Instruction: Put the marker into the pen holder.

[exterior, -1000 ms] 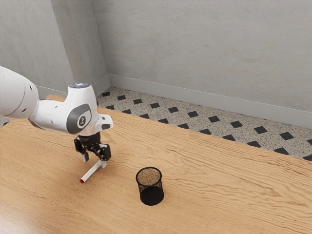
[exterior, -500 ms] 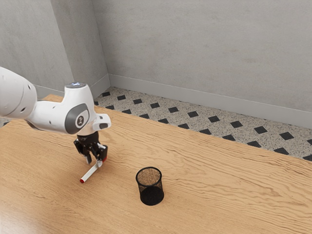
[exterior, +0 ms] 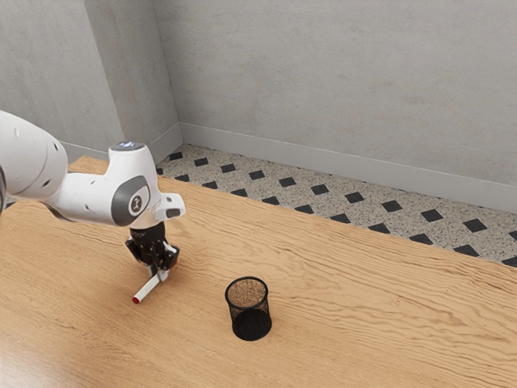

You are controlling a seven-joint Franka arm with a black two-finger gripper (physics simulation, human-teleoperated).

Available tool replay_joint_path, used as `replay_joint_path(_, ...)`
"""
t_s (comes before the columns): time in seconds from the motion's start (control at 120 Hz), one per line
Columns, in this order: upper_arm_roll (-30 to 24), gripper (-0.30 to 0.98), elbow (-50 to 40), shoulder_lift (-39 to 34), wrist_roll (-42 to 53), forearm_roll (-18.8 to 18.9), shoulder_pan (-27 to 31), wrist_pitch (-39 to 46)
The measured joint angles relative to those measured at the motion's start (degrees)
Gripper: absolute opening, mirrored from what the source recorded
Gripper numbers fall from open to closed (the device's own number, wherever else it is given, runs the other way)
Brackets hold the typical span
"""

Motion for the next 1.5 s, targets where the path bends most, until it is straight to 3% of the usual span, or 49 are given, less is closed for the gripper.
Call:
replay_joint_path(0.367,0.04,-0.06,0.00,-2.30,-0.76,1.15,-0.39,-0.01)
replay_joint_path(0.458,-0.11,-0.07,-1.41,-11.79,-0.86,1.53,-3.94,-1.63)
replay_joint_path(0.575,-0.20,-0.08,-6.68,-28.04,-0.65,1.17,-15.54,-3.31)
replay_joint_path(0.667,-0.22,-0.08,-10.82,-34.55,-0.46,0.14,-23.26,-2.83)
replay_joint_path(0.733,-0.20,-0.08,-14.04,-34.73,0.68,-4.99,-26.93,0.90)
replay_joint_path(0.892,-0.22,-0.09,-15.63,-30.87,7.55,-24.48,-29.07,10.29)
replay_joint_path(0.992,2.89,-0.09,-17.77,-33.15,12.76,-31.03,-28.52,13.61)
replay_joint_path(1.083,8.74,-0.09,-21.51,-37.04,17.65,-33.91,-28.18,15.41)
replay_joint_path(1.192,10.65,-0.09,-22.30,-37.29,22.88,-35.55,-28.15,16.80)
replay_joint_path(1.5,10.43,-0.09,-14.58,-26.04,33.95,-36.89,-30.83,20.38)
